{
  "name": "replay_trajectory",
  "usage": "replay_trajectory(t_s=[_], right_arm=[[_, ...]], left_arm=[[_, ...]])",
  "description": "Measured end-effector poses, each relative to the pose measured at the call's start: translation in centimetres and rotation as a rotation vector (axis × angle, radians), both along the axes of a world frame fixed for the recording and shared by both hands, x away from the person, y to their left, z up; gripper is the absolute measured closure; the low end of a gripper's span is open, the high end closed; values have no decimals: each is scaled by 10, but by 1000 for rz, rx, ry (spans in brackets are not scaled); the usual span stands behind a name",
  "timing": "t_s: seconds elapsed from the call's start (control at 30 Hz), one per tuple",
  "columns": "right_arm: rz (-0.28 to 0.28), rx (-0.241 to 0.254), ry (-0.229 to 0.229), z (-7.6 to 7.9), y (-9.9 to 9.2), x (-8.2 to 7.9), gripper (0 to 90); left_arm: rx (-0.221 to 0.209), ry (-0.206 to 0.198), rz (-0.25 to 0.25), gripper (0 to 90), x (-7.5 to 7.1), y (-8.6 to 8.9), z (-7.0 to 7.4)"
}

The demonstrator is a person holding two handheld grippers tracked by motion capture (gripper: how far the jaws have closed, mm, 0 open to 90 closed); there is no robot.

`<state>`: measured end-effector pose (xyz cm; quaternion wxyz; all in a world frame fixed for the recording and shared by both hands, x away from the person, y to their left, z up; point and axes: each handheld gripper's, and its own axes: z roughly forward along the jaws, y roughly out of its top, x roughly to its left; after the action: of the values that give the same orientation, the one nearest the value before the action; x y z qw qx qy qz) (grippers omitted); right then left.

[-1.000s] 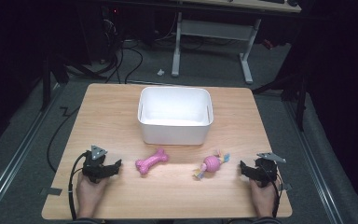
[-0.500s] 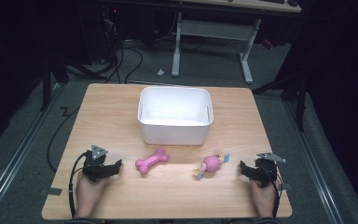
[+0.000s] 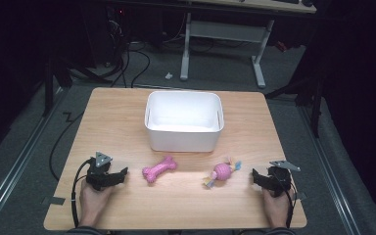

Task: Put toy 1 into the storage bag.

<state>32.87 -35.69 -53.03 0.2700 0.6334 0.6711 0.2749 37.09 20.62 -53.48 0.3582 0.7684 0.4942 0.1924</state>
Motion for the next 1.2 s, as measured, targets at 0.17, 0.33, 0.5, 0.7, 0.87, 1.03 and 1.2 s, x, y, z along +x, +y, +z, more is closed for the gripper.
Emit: replay_trajectory(t_s=[0.17,0.33,0.5,0.7,0.87,1.03,1.2], right_arm=[[0,1,0,0,0,0,197],[-2,-1,-1,0,0,0,201],[-2,-1,-1,0,0,0,201],[-1,-1,-1,0,0,0,201],[-1,0,-3,0,0,0,201],[-1,0,-1,0,0,0,201],[0,-1,-1,0,0,0,202]], left_arm=[[-92,-4,5,229,-2,13,2],[-104,2,-21,225,-5,13,7],[-146,-1,-50,227,-7,9,16],[-149,4,-94,232,-7,0,24],[-144,-1,-127,247,-7,-5,35],[-154,2,-153,252,-6,-15,45],[-136,18,-180,253,-5,-26,47]])
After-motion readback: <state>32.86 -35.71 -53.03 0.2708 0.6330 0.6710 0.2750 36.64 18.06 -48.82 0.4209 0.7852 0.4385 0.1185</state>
